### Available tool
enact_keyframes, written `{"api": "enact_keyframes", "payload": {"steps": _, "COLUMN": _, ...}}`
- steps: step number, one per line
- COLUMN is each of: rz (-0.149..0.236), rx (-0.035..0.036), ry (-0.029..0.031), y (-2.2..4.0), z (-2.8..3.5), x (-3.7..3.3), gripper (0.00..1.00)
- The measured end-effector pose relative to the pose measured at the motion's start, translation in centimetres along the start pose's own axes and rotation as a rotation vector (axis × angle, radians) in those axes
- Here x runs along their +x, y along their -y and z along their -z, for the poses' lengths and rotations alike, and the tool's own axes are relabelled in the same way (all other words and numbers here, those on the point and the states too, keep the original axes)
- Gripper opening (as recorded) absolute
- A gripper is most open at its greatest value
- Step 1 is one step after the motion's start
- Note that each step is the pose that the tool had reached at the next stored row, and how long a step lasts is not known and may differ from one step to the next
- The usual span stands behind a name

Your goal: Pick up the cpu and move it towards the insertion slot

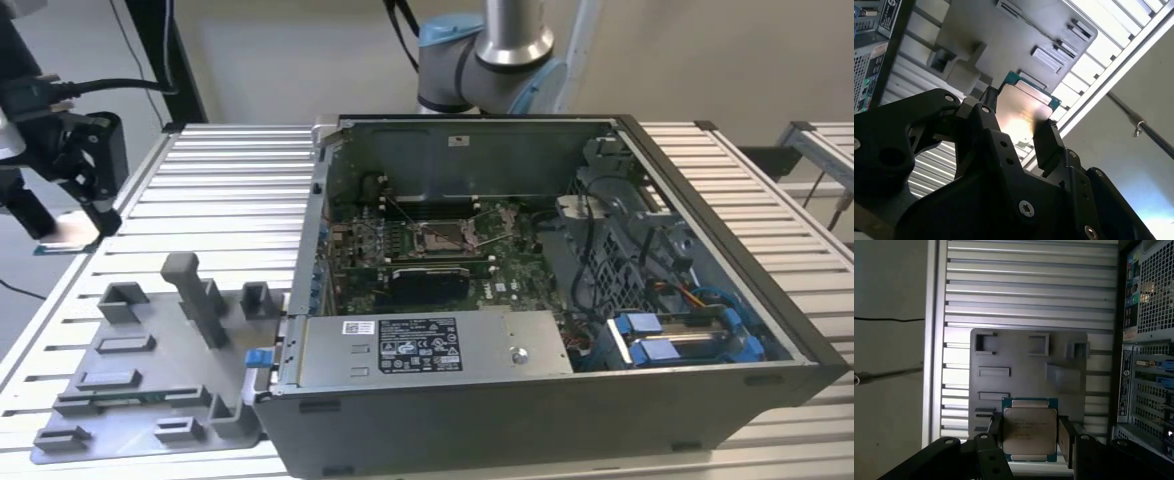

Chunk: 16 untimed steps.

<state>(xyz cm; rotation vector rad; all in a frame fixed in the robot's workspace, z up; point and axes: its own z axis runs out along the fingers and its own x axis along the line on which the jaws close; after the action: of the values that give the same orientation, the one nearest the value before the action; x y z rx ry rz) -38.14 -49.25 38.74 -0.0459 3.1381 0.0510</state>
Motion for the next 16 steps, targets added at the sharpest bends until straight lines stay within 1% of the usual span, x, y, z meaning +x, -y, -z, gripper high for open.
{"api": "enact_keyframes", "payload": {"steps": 7, "rz": 0.000, "rx": 0.0001, "ry": -0.0001, "y": 0.06, "z": 0.00, "x": -2.18, "gripper": 0.00}}
{"api": "enact_keyframes", "payload": {"steps": 13, "rz": 0.000, "rx": 0.0001, "ry": -0.0001, "y": 0.11, "z": 0.00, "x": -3.86, "gripper": 0.00}}
{"api": "enact_keyframes", "payload": {"steps": 16, "rz": 0.000, "rx": 0.0001, "ry": 0.0000, "y": 0.14, "z": -0.01, "x": -4.82, "gripper": 0.00}}
